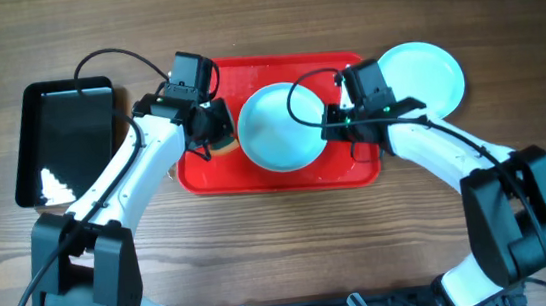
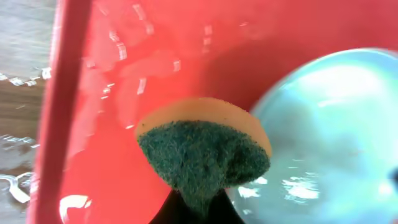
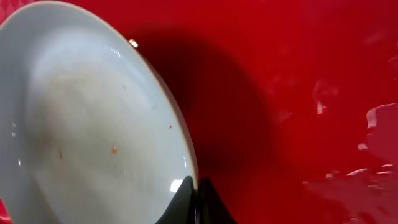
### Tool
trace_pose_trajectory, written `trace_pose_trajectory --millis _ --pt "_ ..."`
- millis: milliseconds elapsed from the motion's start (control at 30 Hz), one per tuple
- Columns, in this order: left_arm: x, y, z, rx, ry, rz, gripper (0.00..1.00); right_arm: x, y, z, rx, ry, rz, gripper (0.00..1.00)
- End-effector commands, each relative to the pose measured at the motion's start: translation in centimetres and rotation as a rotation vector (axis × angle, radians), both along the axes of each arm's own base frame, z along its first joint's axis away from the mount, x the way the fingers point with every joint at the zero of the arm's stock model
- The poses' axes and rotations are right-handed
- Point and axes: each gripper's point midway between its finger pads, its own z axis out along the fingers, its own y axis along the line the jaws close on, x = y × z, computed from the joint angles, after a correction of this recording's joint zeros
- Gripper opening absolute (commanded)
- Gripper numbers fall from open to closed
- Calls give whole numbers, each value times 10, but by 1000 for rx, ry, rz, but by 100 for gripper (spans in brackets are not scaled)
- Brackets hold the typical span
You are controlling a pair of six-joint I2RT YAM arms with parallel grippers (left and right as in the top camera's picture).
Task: Clean dirty plates on tray and stack at the side
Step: 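Keep scrubbing the plate with the left sponge while the right holds it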
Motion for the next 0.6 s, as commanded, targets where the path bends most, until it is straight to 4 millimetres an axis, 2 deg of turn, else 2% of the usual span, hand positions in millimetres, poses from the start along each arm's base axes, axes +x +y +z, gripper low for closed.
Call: trace_pose_trajectory --millis 0,133,300,433,567 --pt "4 -20 8 -105 -12 -45 4 -14 23 -25 62 88 4 4" --pt "4 -33 7 -130 -17 -75 4 -21 41 -46 75 132 -11 4" --pt "3 -64 -11 -133 -19 -147 4 -25 53 -45 84 128 8 4" --pt "3 -80 -28 -132 -11 -178 4 -23 50 -46 71 129 -25 4" --pt "4 -85 -46 -125 7 -187 4 -11 39 -41 10 92 -77 4"
